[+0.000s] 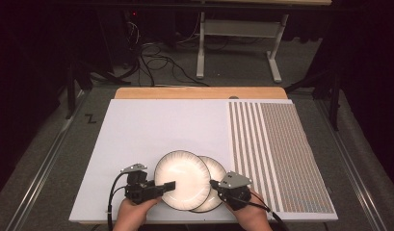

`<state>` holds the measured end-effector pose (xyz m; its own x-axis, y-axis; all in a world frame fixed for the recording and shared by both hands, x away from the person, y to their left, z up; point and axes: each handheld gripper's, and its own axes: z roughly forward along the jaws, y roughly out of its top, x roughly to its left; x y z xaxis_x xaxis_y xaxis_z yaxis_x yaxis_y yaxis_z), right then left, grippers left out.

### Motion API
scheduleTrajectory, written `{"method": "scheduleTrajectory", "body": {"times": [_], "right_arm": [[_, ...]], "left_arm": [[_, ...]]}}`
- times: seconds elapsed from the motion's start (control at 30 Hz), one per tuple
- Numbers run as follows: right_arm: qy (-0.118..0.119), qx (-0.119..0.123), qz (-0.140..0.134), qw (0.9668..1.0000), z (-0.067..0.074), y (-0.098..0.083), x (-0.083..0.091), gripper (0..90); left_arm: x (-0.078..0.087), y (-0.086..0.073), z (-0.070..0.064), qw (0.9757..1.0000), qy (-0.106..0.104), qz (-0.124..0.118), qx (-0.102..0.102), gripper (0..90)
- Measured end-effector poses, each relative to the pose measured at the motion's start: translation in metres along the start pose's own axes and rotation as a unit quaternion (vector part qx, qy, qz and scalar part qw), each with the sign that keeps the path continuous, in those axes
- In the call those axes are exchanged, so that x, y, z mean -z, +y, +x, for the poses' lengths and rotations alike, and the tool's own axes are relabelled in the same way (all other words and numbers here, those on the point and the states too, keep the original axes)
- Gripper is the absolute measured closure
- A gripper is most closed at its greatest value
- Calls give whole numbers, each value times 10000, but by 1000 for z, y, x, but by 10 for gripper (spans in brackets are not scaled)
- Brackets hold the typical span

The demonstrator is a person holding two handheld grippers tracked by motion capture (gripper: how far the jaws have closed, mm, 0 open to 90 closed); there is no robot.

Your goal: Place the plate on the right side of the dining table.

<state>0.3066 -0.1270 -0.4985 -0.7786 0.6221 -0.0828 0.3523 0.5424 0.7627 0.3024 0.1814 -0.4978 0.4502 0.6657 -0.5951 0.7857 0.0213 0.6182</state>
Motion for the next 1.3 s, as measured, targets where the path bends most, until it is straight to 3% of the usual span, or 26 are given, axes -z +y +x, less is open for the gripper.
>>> {"method": "scheduleTrajectory", "body": {"times": [0.13, 0.67, 1.1, 1.3], "right_arm": [[-26, 3, -17, 10000, -1, 0, 2, 900], [-94, -114, -173, 9997, -8, -1, 10, 900], [-117, -447, -810, 9956, -29, -7, 50, 445], [-340, -574, -1047, 9923, -34, -13, 64, 241]], "left_arm": [[2, 1, -2, 9998, 199, 23, -64, 579], [5, 5, -7, 9996, 111, -253, -78, 672], [5, 6, -8, 9990, 149, -386, -196, 680], [6, 7, -7, 9986, 135, -454, -225, 689]]}}
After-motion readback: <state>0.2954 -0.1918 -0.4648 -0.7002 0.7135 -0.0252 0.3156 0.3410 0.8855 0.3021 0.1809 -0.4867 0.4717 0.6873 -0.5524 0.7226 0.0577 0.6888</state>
